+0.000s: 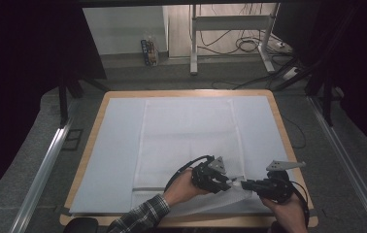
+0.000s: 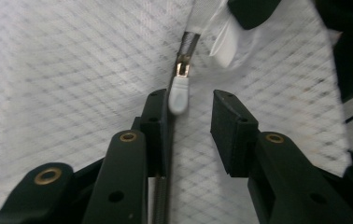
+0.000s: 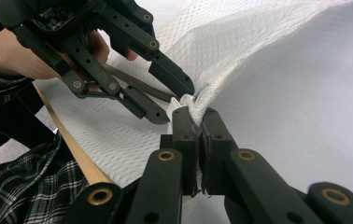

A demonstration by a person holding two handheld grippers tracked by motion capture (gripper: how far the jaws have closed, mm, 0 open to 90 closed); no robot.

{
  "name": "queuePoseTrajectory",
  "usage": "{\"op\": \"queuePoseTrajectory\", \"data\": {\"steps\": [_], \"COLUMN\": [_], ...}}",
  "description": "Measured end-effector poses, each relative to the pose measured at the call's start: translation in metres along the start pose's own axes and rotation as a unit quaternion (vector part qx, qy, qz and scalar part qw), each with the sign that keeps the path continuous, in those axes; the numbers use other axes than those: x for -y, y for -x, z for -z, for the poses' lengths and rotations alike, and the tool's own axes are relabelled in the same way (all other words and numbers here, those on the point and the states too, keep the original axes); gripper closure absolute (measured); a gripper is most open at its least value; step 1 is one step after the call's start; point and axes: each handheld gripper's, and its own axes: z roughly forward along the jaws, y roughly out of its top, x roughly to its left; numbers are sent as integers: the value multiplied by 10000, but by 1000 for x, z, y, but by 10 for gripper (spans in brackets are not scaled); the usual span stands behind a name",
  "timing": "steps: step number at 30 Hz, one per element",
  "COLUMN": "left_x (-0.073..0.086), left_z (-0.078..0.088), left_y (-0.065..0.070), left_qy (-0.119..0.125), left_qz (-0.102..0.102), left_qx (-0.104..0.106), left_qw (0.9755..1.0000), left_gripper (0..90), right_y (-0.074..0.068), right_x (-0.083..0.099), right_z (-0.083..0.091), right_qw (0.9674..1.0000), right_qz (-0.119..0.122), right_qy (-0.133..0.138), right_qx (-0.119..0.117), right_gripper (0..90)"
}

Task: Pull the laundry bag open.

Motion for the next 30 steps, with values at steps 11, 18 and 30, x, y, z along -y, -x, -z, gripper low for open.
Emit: {"op": "queuePoseTrajectory", "data": {"steps": [11, 18, 30], "left_x": [0, 0, 1], "left_z": [-4, -8, -7], "left_y": [-7, -14, -14], "left_qy": [137, 195, 162], "left_qz": [423, 708, 780], "left_qx": [426, 693, 599], "left_qw": [9981, 9949, 9950], "left_gripper": [739, 773, 865], "right_y": [-1, -1, 2], "right_x": [-1, -1, -1], "right_z": [-1, -1, -1], "right_qw": [10000, 10000, 10000], "right_qz": [30, 57, -51], "right_qy": [-4, -11, -33], "right_qx": [6, 0, -58], "right_gripper": [856, 855, 832]}}
